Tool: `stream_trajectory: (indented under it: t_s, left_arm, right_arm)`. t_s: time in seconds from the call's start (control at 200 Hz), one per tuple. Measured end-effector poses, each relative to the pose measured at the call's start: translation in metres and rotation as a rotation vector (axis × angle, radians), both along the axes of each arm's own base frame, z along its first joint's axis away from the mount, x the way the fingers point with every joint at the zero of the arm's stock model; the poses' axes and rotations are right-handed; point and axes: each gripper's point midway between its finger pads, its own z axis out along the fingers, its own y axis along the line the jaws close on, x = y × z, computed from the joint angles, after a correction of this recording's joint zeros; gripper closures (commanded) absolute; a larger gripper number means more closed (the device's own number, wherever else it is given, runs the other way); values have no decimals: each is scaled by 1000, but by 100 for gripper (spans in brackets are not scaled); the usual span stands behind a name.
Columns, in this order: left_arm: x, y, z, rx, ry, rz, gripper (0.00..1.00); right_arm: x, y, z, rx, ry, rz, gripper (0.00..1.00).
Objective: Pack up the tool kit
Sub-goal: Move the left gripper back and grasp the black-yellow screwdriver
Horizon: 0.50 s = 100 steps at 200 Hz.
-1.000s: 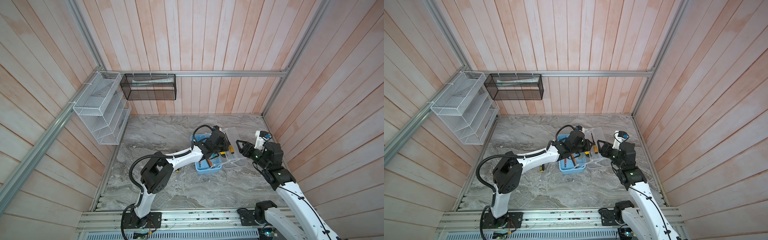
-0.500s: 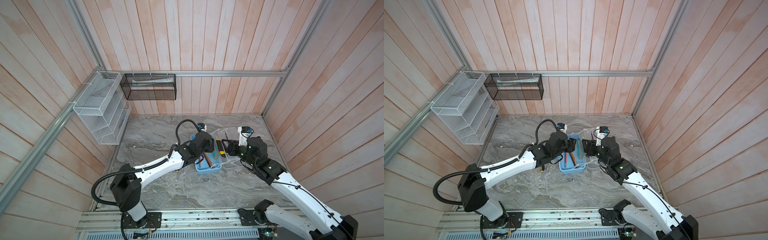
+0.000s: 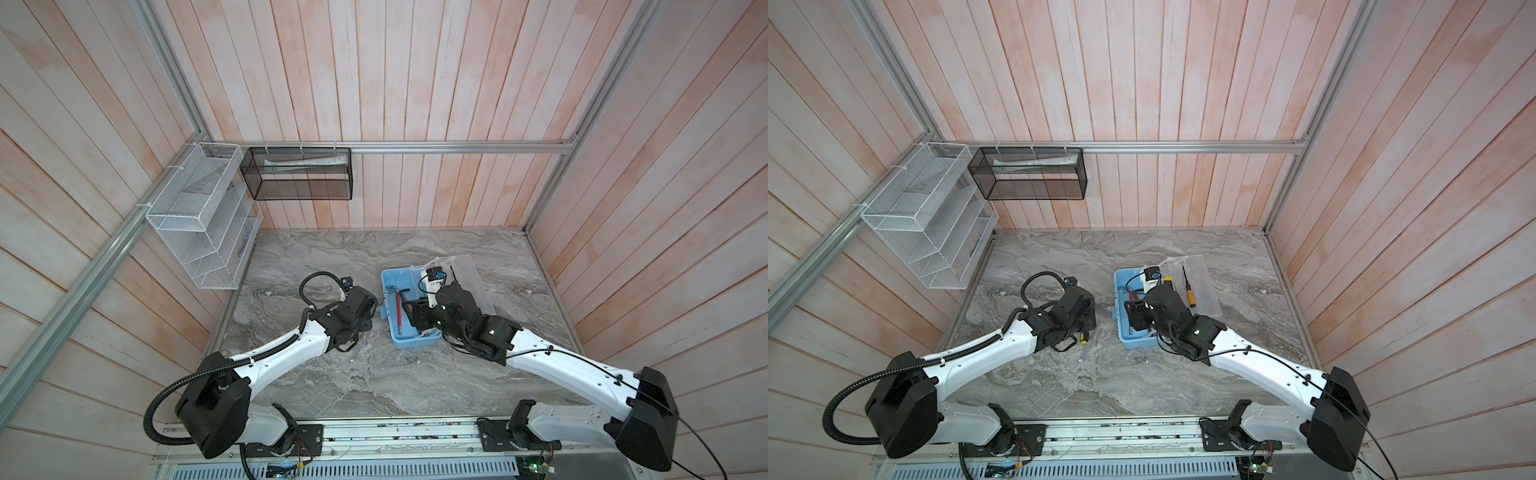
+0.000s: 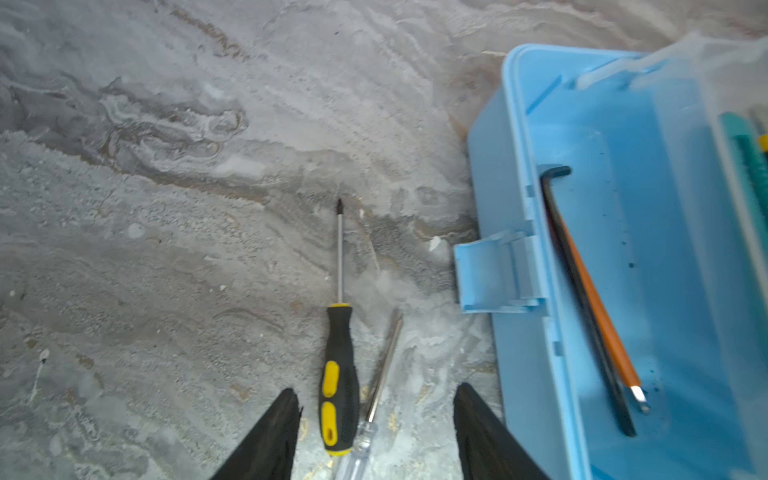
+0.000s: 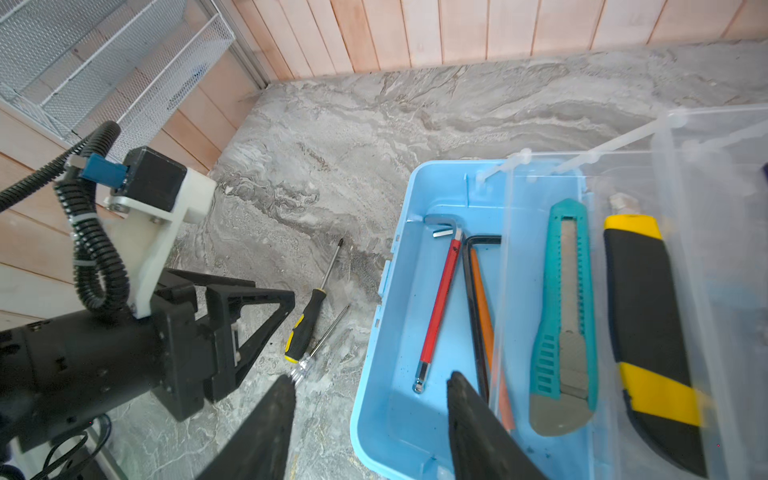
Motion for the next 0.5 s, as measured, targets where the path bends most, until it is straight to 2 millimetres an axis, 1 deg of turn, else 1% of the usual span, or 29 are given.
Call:
stream_trajectory:
  t_s: [0.08, 0.17, 0.335, 0.5]
  left_arm:
    - [-2, 8, -10, 11, 24, 18, 41]
    - [-1, 9, -19, 24, 42, 24, 43]
    - [3, 6, -43, 50, 84, 21, 45]
    - [4, 5, -58, 70, 109, 16, 49]
  right_arm:
    - [0, 6, -8, 2, 24, 14, 42]
    - [0, 12, -12, 11, 38, 25, 42]
    - [1, 16, -10, 32, 37, 35, 42]
    - [1, 17, -9, 39, 35, 34, 42]
